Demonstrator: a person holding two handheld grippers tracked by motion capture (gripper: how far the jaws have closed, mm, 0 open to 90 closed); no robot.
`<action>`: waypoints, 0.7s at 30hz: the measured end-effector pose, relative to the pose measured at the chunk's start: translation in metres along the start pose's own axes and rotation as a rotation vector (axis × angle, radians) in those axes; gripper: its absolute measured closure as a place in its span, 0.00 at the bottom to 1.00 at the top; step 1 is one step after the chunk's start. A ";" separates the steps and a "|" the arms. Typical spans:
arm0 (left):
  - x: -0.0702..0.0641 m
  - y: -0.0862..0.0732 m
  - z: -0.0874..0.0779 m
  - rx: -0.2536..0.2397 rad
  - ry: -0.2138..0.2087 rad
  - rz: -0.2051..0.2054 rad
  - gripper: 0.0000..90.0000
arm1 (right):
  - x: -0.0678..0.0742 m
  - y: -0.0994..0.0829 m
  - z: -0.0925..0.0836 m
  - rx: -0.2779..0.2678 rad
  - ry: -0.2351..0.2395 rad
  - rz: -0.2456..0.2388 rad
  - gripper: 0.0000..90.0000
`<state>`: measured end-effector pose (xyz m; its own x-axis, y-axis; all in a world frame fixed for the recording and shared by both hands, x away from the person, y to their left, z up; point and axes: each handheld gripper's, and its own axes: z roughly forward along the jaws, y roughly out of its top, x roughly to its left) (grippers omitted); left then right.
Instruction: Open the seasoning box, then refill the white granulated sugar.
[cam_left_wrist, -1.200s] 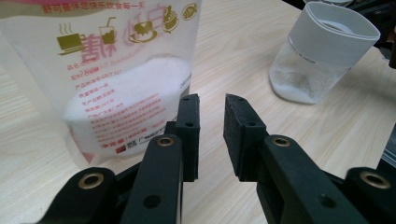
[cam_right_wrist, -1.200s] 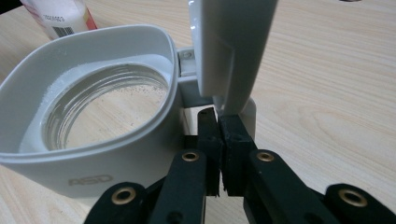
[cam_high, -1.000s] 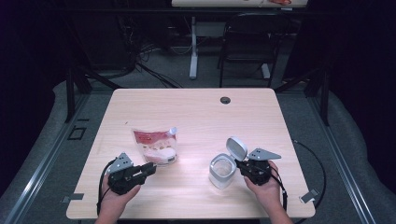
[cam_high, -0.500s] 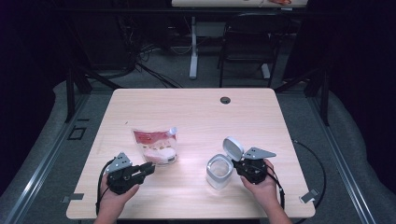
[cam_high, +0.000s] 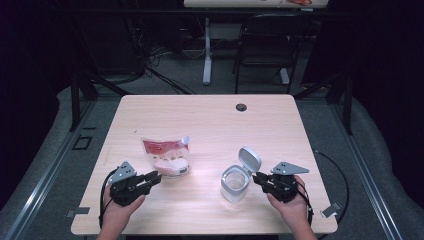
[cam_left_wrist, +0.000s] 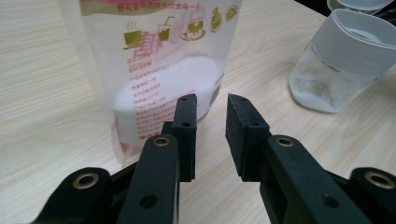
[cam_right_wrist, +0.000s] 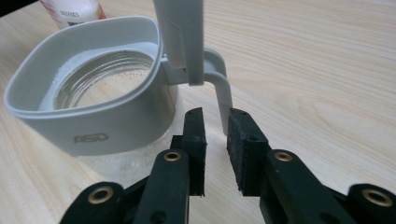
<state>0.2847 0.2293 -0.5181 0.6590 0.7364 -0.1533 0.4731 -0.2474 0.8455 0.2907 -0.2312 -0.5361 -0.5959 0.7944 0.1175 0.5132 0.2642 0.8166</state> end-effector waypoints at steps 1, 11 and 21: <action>0.001 0.000 0.000 -0.004 0.002 -0.006 0.82 | 0.000 -0.001 -0.003 -0.007 -0.004 0.008 0.82; 0.009 0.000 -0.004 -0.006 0.037 -0.017 0.77 | 0.000 -0.003 -0.020 -0.038 -0.024 0.031 0.64; 0.016 0.000 -0.008 -0.015 0.070 -0.059 0.68 | 0.003 -0.001 -0.020 -0.034 -0.031 0.024 0.61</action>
<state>0.2905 0.2467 -0.5167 0.5871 0.7920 -0.1674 0.5007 -0.1927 0.8439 0.2760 -0.2403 -0.5252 -0.5641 0.8168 0.1205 0.5057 0.2265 0.8325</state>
